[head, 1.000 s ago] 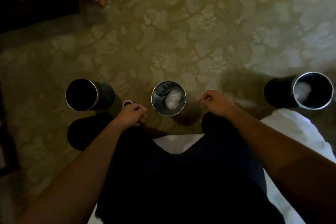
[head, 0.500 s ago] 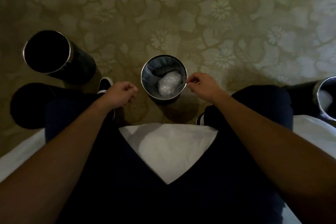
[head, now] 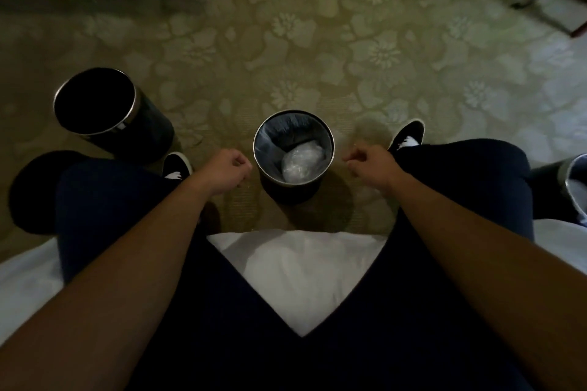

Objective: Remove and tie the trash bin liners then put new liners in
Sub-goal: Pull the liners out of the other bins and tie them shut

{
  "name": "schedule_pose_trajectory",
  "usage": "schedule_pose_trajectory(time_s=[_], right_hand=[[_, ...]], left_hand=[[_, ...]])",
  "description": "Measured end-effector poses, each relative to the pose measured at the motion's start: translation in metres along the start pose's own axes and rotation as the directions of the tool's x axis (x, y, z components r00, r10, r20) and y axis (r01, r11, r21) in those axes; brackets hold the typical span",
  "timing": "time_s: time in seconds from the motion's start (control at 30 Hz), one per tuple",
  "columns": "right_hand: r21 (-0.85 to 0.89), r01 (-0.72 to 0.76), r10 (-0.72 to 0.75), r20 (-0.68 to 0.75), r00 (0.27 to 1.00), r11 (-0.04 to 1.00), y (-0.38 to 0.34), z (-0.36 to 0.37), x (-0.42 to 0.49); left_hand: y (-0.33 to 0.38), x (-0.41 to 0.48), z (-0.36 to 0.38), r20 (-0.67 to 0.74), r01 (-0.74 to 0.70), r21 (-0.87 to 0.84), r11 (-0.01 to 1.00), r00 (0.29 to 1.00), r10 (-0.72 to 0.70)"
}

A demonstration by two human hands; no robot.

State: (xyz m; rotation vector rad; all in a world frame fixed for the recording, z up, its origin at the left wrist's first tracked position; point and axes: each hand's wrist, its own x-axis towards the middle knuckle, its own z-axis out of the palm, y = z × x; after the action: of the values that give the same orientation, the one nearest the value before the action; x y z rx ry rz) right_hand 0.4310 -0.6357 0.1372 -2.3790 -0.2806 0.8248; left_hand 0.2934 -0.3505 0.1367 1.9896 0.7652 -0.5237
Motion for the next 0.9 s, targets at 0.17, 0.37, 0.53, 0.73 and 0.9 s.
schedule_pose_trajectory(time_s=[0.17, 0.37, 0.53, 0.73, 0.9], right_hand=[[0.033, -0.107, 0.106, 0.026, 0.994, 0.994, 0.018, 0.021, 0.064], [0.015, -0.156, 0.155, 0.036, 0.987, 0.988, 0.031, 0.036, 0.143], [0.186, -0.231, 0.207, 0.138, 0.969, 0.955, 0.049, 0.059, 0.187], [0.252, -0.182, 0.155, 0.124, 0.980, 0.950, 0.037, 0.066, 0.174], [0.224, -0.120, 0.102, 0.087, 0.991, 0.967, 0.036, 0.068, 0.169]], left_hand=[[-0.005, 0.072, 0.011, -0.022, 0.053, -0.024, 0.998, 0.998, -0.053], [-0.008, 0.141, 0.020, -0.071, 0.158, -0.163, 0.974, 0.983, -0.171], [-0.019, 0.178, 0.031, -0.015, 0.177, -0.231, 0.957, 0.983, -0.185], [-0.027, 0.184, 0.044, 0.085, 0.214, -0.372, 0.903, 0.977, -0.197], [-0.027, 0.177, 0.040, 0.070, 0.167, -0.350, 0.922, 0.986, -0.152]])
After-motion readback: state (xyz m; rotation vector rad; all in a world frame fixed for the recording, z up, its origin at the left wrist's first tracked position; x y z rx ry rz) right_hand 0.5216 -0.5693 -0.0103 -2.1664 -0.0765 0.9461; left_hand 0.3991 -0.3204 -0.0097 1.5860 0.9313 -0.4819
